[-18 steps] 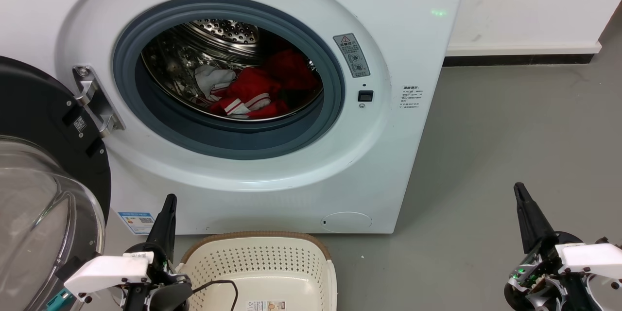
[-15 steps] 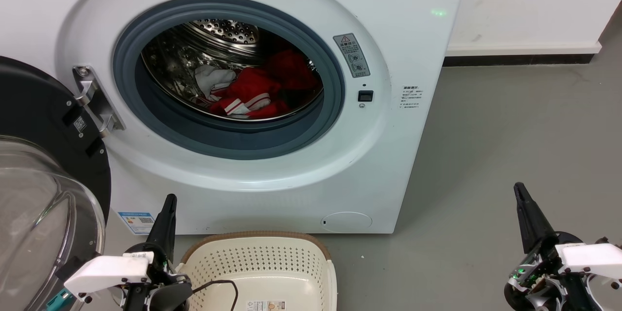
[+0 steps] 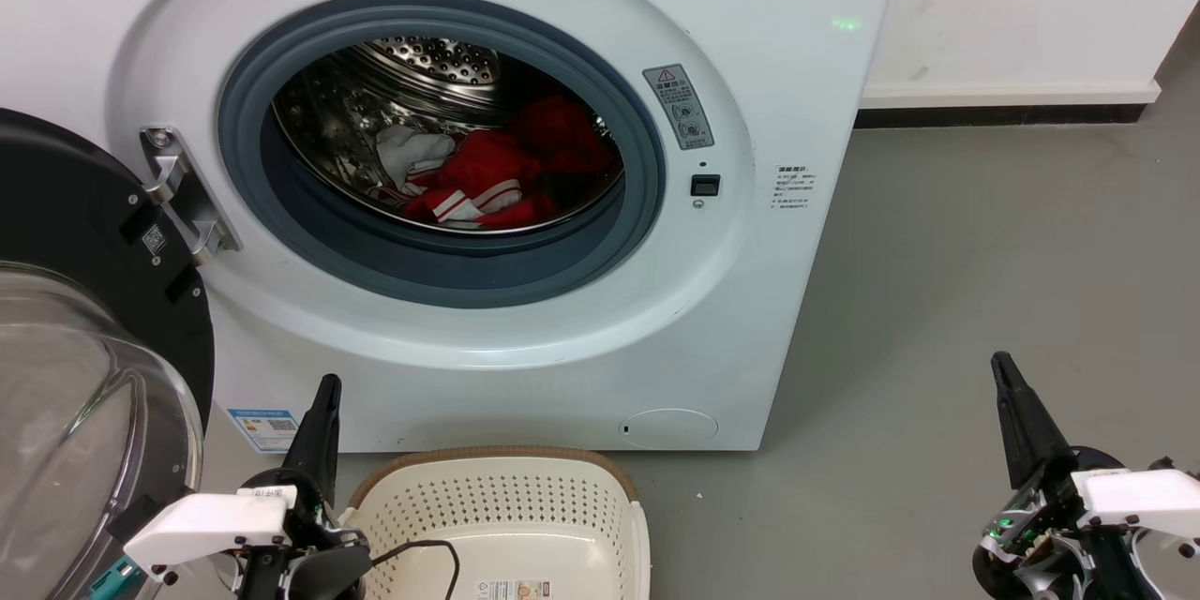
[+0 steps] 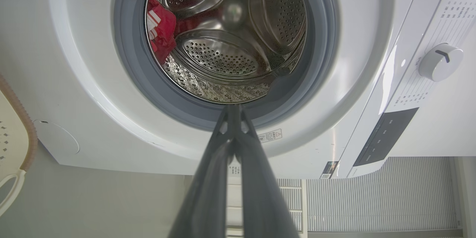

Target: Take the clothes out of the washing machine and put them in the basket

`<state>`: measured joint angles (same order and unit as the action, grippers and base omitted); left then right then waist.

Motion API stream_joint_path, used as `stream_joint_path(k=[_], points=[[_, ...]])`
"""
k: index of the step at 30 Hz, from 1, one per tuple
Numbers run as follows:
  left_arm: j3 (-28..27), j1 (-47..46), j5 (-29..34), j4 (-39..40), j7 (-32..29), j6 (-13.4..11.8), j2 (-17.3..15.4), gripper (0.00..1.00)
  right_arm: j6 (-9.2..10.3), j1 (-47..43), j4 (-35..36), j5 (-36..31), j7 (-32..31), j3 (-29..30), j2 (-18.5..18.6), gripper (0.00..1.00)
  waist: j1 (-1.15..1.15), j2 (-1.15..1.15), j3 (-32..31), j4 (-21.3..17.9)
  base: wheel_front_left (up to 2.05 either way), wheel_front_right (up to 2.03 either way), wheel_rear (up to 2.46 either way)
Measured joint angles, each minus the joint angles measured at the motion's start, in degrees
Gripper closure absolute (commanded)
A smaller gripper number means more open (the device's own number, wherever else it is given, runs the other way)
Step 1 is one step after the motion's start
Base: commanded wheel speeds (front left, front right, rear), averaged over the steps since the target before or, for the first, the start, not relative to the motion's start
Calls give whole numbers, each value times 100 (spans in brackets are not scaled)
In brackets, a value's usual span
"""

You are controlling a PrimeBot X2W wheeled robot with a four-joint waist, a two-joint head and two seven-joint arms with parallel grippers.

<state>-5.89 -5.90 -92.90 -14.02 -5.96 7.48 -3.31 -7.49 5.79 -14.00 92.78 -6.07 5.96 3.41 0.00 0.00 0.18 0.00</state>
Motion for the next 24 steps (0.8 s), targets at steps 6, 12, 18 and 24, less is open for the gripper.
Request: stream_joint_path(k=[6,12,18,24], points=[[-4,0,4,0,-1,0,1,100,0,2,0,-5,-1,4,-2,100,0,0,0,0,0,0,0],[57,130,-2,-104,67,0,30,0,1,-149,-78,-4,57,-41,-19,0,-1,0,3,-3,0,0,0],[221,125,137,-5,246,0,27,0,1,-149,27,-181,241,-165,-20,0,0,0,13,-8,0,0,0],[235,109,626,134,404,0,23,0,1,-159,175,-693,405,-207,-21,0,0,0,19,-8,0,0,0]])
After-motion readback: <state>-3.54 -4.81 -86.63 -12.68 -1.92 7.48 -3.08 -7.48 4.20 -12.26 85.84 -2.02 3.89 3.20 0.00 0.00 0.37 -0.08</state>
